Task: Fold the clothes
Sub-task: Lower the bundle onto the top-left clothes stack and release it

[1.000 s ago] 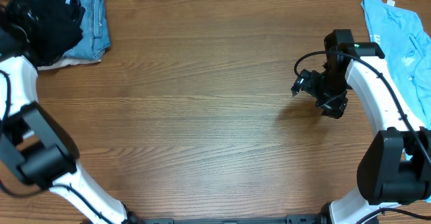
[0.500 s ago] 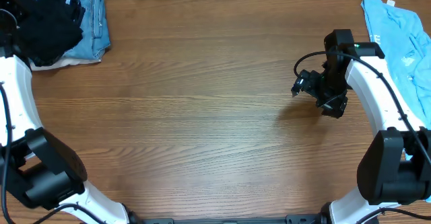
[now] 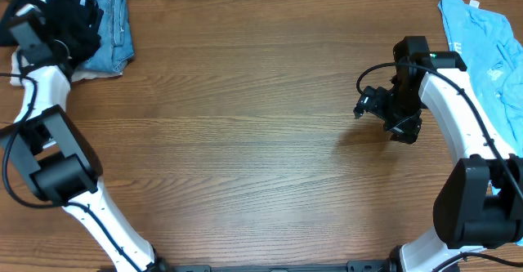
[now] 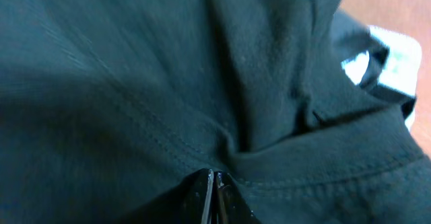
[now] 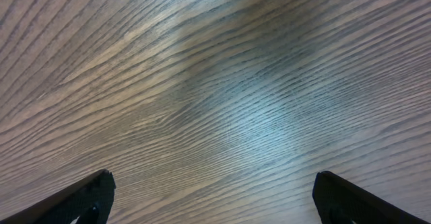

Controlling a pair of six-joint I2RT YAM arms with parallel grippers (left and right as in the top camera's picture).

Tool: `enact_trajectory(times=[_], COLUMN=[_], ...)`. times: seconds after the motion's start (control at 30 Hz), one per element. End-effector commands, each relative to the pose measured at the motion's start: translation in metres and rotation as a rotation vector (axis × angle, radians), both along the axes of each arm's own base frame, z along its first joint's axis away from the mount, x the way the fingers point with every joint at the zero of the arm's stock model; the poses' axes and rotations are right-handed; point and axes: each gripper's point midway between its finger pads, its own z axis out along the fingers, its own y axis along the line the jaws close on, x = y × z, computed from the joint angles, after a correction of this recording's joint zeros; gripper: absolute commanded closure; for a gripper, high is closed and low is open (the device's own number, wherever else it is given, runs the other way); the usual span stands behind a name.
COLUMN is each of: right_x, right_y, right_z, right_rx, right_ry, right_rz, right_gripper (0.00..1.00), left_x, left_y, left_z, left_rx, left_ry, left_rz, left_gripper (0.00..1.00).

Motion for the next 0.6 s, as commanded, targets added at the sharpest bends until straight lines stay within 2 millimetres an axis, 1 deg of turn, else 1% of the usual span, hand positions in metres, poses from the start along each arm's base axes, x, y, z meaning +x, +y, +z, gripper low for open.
enact_trajectory(times=[0.0, 0.1, 0.17, 0.27, 0.37, 0.47, 0.5, 0.57], right_x=[0.000, -0.001, -0.002, -0.005, -0.005, -0.003, -0.003, -0.003], right_y=[0.003, 0.003, 0.002, 0.002, 0.002, 0.002, 0.002, 0.002], right_z=[0.005, 0.005, 0.005, 0.005, 0.005, 0.005, 0.005, 0.005], right_rx=[0.007, 0.006, 0.006, 0.006, 0.006, 0.006, 0.006, 0.006], right_ry=[-0.018, -0.013, -0.008, 0.003, 0.002, -0.005, -0.006, -0.005], right_rz=[0.010, 0.011, 0.011, 0.011, 0.012, 0.011, 0.011, 0.011], right_gripper=[0.02, 0.02, 0.02, 0.02, 0.02, 0.02, 0.02, 0.02], left_x=[0.019, 0.027, 0.031, 0.034, 0.034, 0.031, 0.028, 0.022], left_y=[-0.051, -0.075, -0.084, -0.086, -0.085, -0.083, -0.081, -0.074], left_z=[-0.023, -0.024, -0.014, 0.013, 0.053, 0.103, 0.122, 0.153], left_rx=[-0.127, -0.125, -0.117, -0.098, -0.070, -0.028, -0.005, 0.040], left_ry=[-0.014, -0.009, -0.024, -0.066, -0.126, -0.201, -0.227, -0.270], left_rz=[-0.139, -0.183, -0.199, -0.206, -0.207, -0.202, -0.187, -0.144], left_gripper=[0.93, 0.92, 0.89, 0.88, 0.87, 0.84, 0.85, 0.86])
